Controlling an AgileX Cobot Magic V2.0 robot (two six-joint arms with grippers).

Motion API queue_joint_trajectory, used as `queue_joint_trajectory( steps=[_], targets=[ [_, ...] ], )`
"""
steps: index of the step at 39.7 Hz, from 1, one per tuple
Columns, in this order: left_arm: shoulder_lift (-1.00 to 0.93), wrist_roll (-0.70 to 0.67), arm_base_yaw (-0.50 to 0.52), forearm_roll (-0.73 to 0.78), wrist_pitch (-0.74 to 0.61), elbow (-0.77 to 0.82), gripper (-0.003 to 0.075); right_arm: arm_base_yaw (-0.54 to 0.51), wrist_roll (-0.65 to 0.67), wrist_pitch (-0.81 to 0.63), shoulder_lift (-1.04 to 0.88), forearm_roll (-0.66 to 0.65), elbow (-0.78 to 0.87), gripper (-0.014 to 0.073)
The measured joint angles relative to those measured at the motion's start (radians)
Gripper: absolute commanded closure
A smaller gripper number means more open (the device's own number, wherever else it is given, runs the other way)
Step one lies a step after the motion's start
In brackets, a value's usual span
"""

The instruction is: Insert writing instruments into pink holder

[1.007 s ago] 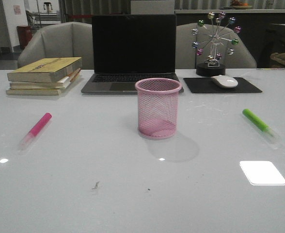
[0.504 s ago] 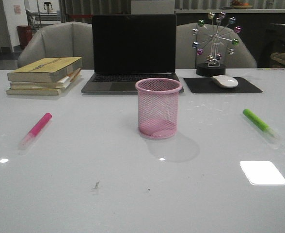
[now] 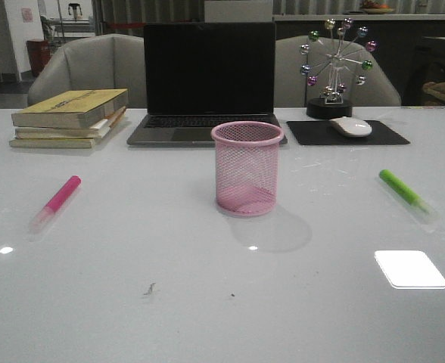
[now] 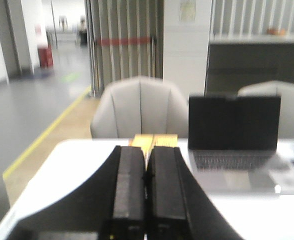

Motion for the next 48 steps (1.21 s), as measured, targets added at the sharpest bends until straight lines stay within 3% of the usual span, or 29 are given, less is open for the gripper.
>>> queue_joint_trajectory(
  steps=[10,14,17,19,23,26,42,48],
  targets=[
    [0.160,0.000,0.000,0.000,0.165,0.000,0.0584,0.000,0.000,0.089,0.148,0.001,0.000,0.0570],
    [0.213,0.000,0.000,-0.014,0.224,0.000,0.0433,0.000,0.000,0.136,0.192,0.001,0.000,0.0517],
    [0.233,0.000,0.000,-0.034,0.238,0.000,0.0287,0.000,0.000,0.184,0.228,0.001,0.000,0.0402],
    [0.239,-0.002,0.000,-0.048,0.238,0.000,0.0235,0.000,0.000,0.205,0.248,0.001,0.000,0.0299],
    [0.241,-0.002,0.000,-0.060,0.238,0.000,0.0230,0.000,0.000,0.227,0.274,0.001,0.000,0.0160],
    [0.241,-0.002,0.000,-0.062,0.238,0.000,0.0230,0.000,0.000,0.226,0.287,0.001,0.000,0.0111],
    [0.241,-0.002,0.000,-0.062,0.238,0.000,0.0231,0.000,0.000,0.230,0.358,0.001,0.000,0.0113],
    [0.241,-0.002,0.000,-0.062,0.238,0.000,0.0231,0.000,0.000,0.306,0.410,0.025,-0.029,0.0113]
  ],
)
